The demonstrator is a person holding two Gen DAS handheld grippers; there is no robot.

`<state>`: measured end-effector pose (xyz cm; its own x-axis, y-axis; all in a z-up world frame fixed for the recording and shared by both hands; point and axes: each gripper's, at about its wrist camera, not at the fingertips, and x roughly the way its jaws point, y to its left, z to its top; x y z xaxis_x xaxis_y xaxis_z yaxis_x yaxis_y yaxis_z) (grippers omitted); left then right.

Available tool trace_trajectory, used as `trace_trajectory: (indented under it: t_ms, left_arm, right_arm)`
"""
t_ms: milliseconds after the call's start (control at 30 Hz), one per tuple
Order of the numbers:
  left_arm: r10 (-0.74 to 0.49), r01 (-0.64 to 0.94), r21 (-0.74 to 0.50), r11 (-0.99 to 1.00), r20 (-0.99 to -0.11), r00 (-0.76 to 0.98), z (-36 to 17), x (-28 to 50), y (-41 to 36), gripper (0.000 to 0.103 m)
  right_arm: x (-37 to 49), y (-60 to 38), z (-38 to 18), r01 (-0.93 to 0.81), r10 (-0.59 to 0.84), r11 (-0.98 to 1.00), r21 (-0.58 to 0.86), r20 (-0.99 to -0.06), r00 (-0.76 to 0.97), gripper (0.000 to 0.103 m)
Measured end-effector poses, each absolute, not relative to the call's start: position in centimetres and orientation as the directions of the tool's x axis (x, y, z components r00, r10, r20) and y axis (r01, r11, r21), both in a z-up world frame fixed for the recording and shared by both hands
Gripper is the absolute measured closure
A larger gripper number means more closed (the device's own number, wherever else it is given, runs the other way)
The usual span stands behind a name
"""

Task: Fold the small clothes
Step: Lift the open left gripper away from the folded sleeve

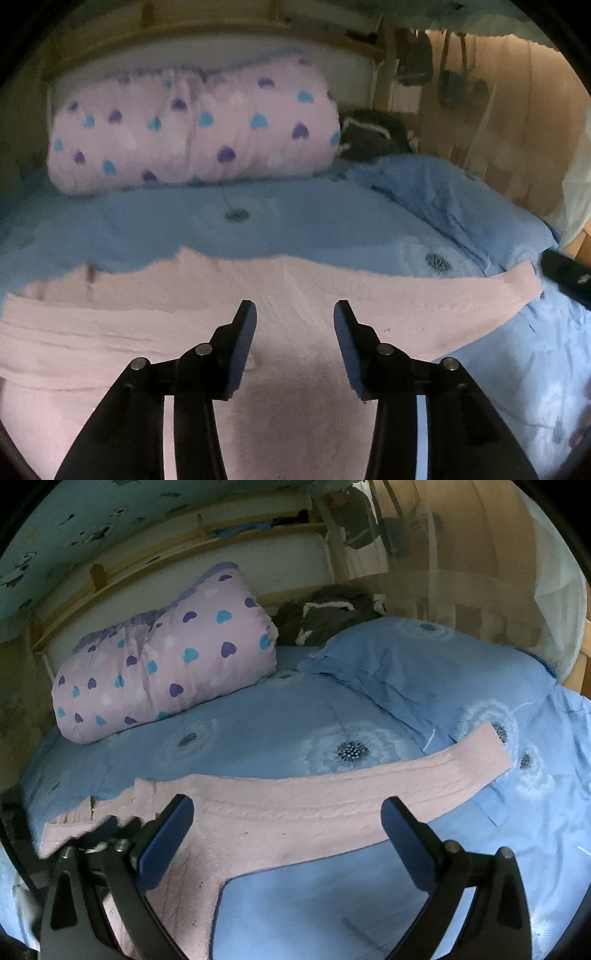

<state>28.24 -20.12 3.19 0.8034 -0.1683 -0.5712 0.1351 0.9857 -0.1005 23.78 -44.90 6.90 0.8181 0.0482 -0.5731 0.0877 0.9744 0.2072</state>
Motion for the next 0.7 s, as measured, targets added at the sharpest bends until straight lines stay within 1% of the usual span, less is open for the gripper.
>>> trace_trajectory:
  t_ms: [100, 300, 367, 500, 600, 700]
  left_arm:
    - [-0.120, 0.103, -0.062, 0.993, -0.548, 0.828, 5.1, 26.0, -18.0, 0.059]
    - [-0.034, 0.038, -0.001, 0.999, -0.473, 0.881, 7.8, 19.9, -10.9, 0.059]
    - [0.035, -0.026, 0.025, 0.999, -0.467, 0.884, 8.0, 17.9, -7.6, 0.059]
    - [0.121, -0.137, 0.003, 0.991, -0.491, 0.863, 7.6, 15.4, -1.2, 0.057]
    - [0.176, -0.208, -0.006, 0.978, -0.508, 0.843, 6.8, 14.3, 3.0, 0.057]
    - [0.207, -0.263, -0.038, 0.964, -0.513, 0.833, 5.7, 13.1, 6.5, 0.057]
  right_arm:
    - [23.7, -44.5, 6.9, 0.071, 0.060, 0.977, 0.203, -0.573, 0.817, 0.000]
    - [23.5, -44.0, 6.7, 0.071, 0.063, 0.976, 0.206, -0.578, 0.814, 0.000]
    - [23.4, -43.9, 6.6, 0.058, 0.083, 0.974, 0.219, -0.580, 0.810, 0.000]
    - [23.0, -44.0, 6.5, 0.037, 0.102, 0.973, 0.228, -0.567, 0.818, 0.000]
    - [22.2, -44.5, 6.7, -0.027, 0.166, 0.962, 0.272, -0.501, 0.849, 0.000]
    - [21.0, -46.4, 6.8, -0.117, 0.285, 0.905, 0.409, -0.377, 0.881, 0.000]
